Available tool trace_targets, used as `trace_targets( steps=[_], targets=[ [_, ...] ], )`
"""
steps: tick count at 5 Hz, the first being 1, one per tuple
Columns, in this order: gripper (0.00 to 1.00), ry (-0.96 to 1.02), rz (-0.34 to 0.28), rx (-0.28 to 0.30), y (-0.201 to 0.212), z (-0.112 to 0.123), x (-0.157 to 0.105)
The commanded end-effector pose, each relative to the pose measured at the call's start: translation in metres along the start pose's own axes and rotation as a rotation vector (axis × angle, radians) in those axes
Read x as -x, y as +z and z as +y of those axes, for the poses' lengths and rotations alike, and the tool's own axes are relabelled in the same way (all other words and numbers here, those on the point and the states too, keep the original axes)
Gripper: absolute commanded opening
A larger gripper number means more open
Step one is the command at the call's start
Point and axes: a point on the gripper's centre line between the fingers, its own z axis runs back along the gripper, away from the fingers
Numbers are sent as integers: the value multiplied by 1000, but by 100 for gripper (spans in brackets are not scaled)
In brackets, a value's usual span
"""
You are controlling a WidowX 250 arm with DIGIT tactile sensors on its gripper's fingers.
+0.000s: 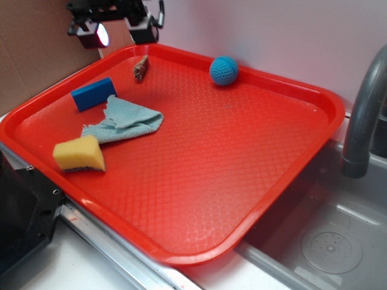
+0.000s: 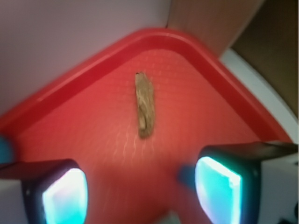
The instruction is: Grab the wood chip.
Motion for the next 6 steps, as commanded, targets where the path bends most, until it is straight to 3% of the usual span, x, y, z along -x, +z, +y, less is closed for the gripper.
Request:
trace_targets(
  steps=[1, 2, 3, 5, 6],
  targets=[
    [100, -1, -6, -49, -48, 9, -35],
    [100, 15, -6, -105, -61, 12, -34],
    [0, 37, 26, -77, -67, 15, -29],
    [0, 28, 27, -110, -56, 15, -28],
    [0, -3, 73, -140, -26, 10, -31]
  ],
)
